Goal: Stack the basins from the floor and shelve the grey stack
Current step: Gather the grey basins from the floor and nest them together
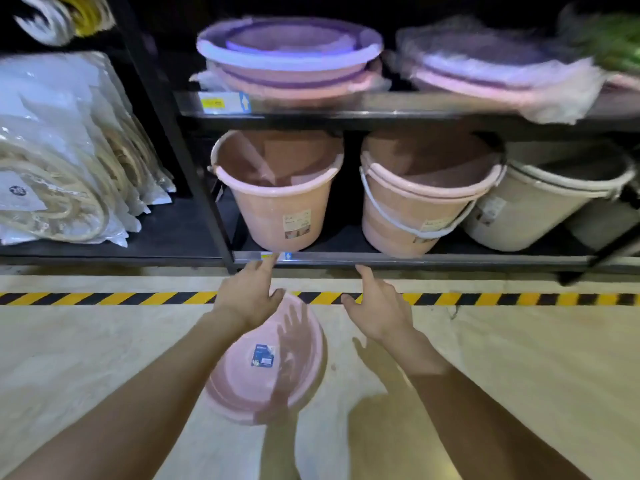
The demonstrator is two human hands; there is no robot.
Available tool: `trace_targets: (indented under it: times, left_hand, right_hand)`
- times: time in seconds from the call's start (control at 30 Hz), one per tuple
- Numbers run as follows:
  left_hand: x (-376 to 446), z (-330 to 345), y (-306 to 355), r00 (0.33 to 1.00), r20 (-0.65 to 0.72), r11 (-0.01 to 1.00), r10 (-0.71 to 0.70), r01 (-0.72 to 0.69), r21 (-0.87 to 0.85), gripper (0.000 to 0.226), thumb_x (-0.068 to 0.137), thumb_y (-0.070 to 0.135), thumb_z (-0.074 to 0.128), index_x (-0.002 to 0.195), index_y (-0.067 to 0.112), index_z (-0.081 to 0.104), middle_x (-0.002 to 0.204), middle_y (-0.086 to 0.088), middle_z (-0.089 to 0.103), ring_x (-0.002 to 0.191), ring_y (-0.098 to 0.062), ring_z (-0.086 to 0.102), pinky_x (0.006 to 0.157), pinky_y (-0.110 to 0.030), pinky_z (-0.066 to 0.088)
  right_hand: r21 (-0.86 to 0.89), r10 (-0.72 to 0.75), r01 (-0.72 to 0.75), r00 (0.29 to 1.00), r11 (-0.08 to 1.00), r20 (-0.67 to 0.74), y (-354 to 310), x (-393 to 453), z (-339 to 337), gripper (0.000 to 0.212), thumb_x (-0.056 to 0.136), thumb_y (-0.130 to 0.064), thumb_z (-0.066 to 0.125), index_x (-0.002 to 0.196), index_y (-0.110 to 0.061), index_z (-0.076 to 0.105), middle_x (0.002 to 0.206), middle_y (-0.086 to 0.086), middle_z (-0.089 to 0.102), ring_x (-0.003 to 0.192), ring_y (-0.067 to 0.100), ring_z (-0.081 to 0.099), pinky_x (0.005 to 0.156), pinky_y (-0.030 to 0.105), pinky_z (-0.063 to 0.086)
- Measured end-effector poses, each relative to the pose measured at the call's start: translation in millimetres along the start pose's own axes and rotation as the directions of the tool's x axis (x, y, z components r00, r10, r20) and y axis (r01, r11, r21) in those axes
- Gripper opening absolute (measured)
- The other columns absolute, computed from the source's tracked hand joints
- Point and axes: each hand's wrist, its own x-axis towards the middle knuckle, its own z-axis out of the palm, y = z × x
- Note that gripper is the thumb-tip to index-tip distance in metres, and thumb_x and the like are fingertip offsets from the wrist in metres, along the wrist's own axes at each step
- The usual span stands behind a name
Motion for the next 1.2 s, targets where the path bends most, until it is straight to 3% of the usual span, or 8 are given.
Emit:
trace_targets:
  times: [0.13, 0.3, 0.4, 0.53, 0.7, 0.87, 1.07, 1.2]
  left_hand:
    - [-48, -165, 101, 0.987, 0.061, 0.985, 0.147, -0.152, 0.088, 0.063, 0.094, 0.046, 0.050, 0.149, 0.028, 0.026, 0.132, -0.006, 0.057, 0.111, -0.034, 0.060, 0.084, -0.042, 0.050]
    - [-90, -349, 210, 0.939, 0.045, 0.920, 0.342, -0.344, 0.189, 0.068, 0.089, 0.052, 0.051, 0.149, 0.028, 0.032, 0.141, -0.002, 0.053, 0.126, -0.031, 0.052, 0.097, -0.045, 0.043]
    - [-111, -440, 282, 0.865, 0.045, 0.838, 0.499, -0.495, 0.231, 0.067, 0.089, 0.052, 0.049, 0.149, 0.029, 0.034, 0.146, -0.002, 0.051, 0.129, -0.029, 0.051, 0.101, -0.045, 0.041]
    - [-139, -509, 372, 0.722, 0.029, 0.692, 0.691, -0.673, 0.260, 0.055, 0.089, 0.054, 0.048, 0.136, 0.025, 0.047, 0.133, -0.004, 0.060, 0.115, -0.031, 0.059, 0.090, -0.044, 0.047]
    - [-200, -516, 490, 0.504, 0.090, 0.467, 0.859, -0.843, 0.267, 0.061, 0.090, 0.053, 0.048, 0.143, 0.023, 0.044, 0.140, -0.006, 0.055, 0.125, -0.031, 0.053, 0.100, -0.046, 0.045]
    - [-290, -474, 594, 0.242, 0.170, 0.189, 0.955, -0.942, 0.279, 0.065, 0.091, 0.065, 0.043, 0.143, 0.026, 0.040, 0.131, -0.003, 0.058, 0.119, -0.027, 0.057, 0.092, -0.041, 0.048]
    - [-422, -409, 724, -0.065, 0.266, -0.125, 0.962, -0.969, 0.214, 0.069, 0.093, 0.064, 0.039, 0.150, 0.024, 0.036, 0.141, -0.006, 0.054, 0.118, -0.027, 0.060, 0.090, -0.042, 0.053]
    - [-517, -372, 801, -0.172, 0.311, -0.210, 0.935, -0.973, 0.092, 0.069, 0.093, 0.062, 0.043, 0.152, 0.025, 0.032, 0.147, -0.008, 0.048, 0.126, -0.033, 0.053, 0.096, -0.046, 0.046]
  right_hand:
    - [-0.052, 0.053, -0.057, 0.996, 0.997, -0.068, -28, -65, -193, 0.052, 0.092, -0.049, 0.048, 0.138, -0.028, 0.035, 0.113, 0.004, 0.061, 0.107, 0.032, 0.059, 0.072, 0.038, 0.044]
    - [-0.121, 0.136, -0.157, 0.977, 0.980, -0.166, -52, -151, -399, 0.057, 0.091, -0.049, 0.049, 0.142, -0.027, 0.038, 0.116, 0.007, 0.063, 0.107, 0.033, 0.059, 0.078, 0.042, 0.051]
    - [-0.152, 0.207, -0.253, 0.941, 0.955, -0.268, -54, -206, -505, 0.058, 0.090, -0.053, 0.048, 0.141, -0.027, 0.041, 0.117, 0.008, 0.062, 0.109, 0.033, 0.057, 0.080, 0.042, 0.048]
    - [-0.141, 0.359, -0.433, 0.858, 0.890, -0.367, -32, -292, -601, 0.059, 0.090, -0.058, 0.045, 0.139, -0.025, 0.044, 0.121, 0.009, 0.060, 0.114, 0.034, 0.054, 0.078, 0.041, 0.044]
    - [-0.139, 0.575, -0.675, 0.704, 0.725, -0.417, 30, -431, -652, 0.068, 0.091, -0.064, 0.042, 0.147, -0.026, 0.036, 0.139, 0.010, 0.053, 0.120, 0.035, 0.052, 0.090, 0.044, 0.044]
    - [-0.002, 0.776, -0.861, 0.460, 0.509, -0.433, 90, -585, -644, 0.073, 0.089, -0.065, 0.041, 0.149, -0.024, 0.035, 0.147, 0.012, 0.047, 0.128, 0.037, 0.047, 0.096, 0.046, 0.043]
    - [0.155, 0.875, -0.951, 0.174, 0.269, -0.452, 155, -744, -633, 0.069, 0.090, -0.064, 0.042, 0.146, -0.024, 0.039, 0.139, 0.010, 0.054, 0.120, 0.035, 0.053, 0.089, 0.043, 0.045]
    - [0.246, 0.895, -0.955, 0.042, 0.166, -0.444, 192, -824, -633, 0.068, 0.088, -0.062, 0.046, 0.145, -0.026, 0.041, 0.137, 0.009, 0.056, 0.117, 0.035, 0.055, 0.090, 0.043, 0.046]
